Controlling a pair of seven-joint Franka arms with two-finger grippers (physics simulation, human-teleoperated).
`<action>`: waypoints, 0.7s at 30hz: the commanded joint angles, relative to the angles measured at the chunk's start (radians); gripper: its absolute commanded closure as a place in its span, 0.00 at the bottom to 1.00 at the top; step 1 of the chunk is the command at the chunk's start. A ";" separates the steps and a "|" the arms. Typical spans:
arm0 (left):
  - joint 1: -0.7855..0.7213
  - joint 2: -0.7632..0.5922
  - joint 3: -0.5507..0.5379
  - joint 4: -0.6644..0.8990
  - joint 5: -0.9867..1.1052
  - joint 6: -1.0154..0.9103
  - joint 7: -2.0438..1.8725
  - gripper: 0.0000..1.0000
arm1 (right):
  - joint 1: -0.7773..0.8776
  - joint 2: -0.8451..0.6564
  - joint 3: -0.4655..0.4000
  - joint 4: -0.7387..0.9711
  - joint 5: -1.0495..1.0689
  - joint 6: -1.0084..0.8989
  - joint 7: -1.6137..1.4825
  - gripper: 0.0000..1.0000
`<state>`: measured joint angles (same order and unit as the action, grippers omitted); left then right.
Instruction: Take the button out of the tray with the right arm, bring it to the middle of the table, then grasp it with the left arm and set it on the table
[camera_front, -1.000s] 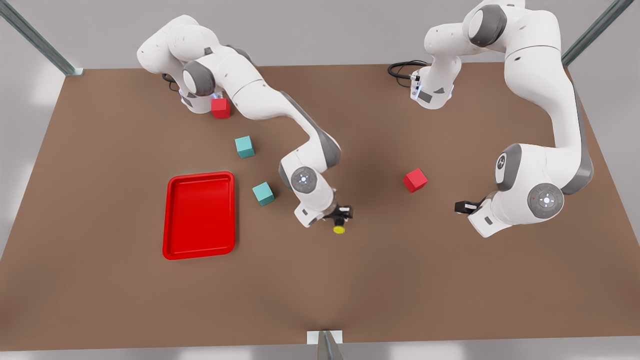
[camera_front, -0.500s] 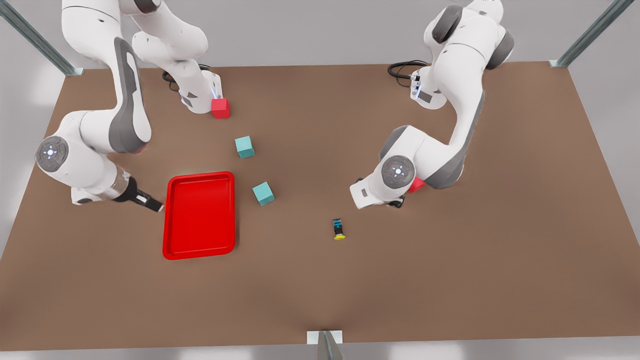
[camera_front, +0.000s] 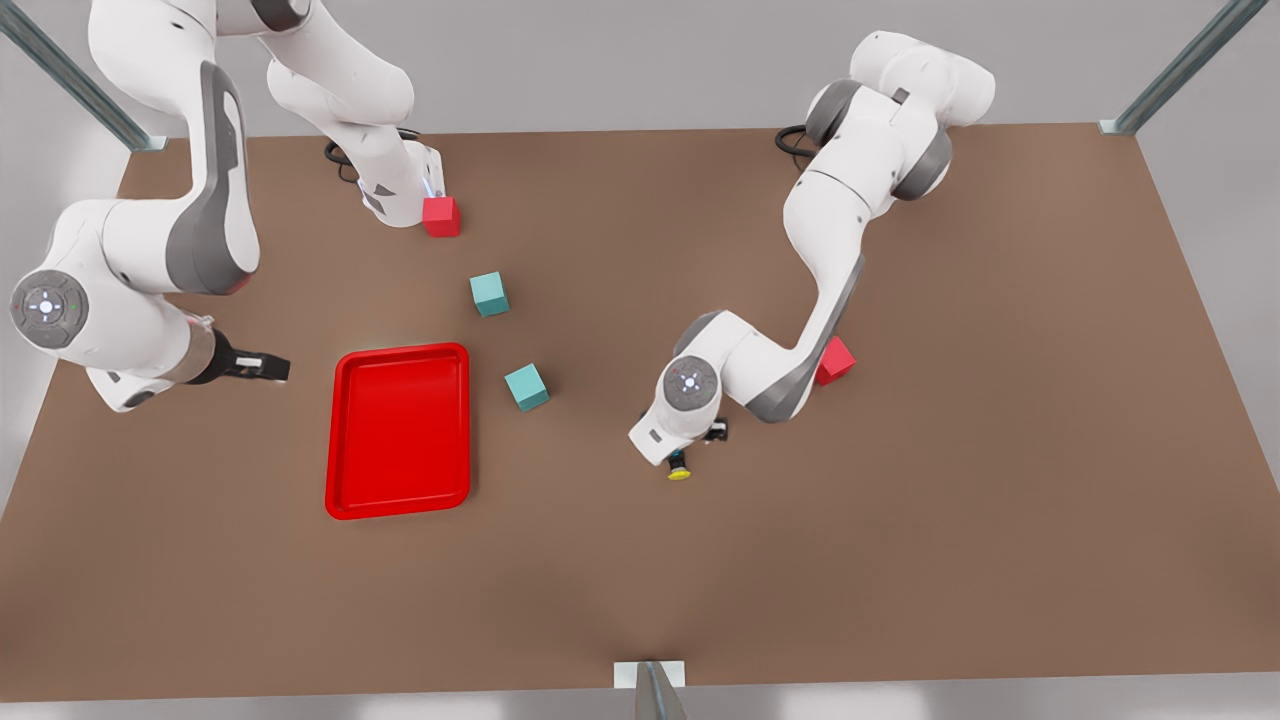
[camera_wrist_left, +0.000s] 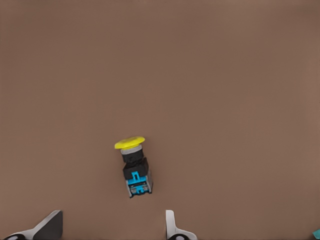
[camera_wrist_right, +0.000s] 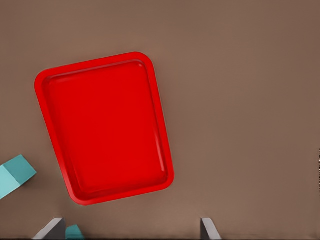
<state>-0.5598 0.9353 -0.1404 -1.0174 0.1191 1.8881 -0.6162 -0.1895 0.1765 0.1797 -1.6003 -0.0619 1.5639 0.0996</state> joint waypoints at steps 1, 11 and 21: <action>-0.023 0.023 0.033 0.033 0.001 0.054 -0.482 0.00 | -0.004 0.015 0.000 0.003 -0.002 -0.045 -0.251 0.00; -0.058 0.046 0.039 0.028 0.001 0.074 -0.543 0.00 | -0.022 0.032 -0.011 -0.004 -0.041 -0.093 -0.261 0.00; -0.058 0.050 0.041 -0.010 0.037 0.040 -0.482 0.00 | -0.011 0.047 -0.008 0.011 -0.075 -0.059 -0.264 0.00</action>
<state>-0.6196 0.9882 -0.1002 -1.0261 0.1527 1.9321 -0.9721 -0.2031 0.2245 0.1719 -1.5914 -0.1233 1.4866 -0.0790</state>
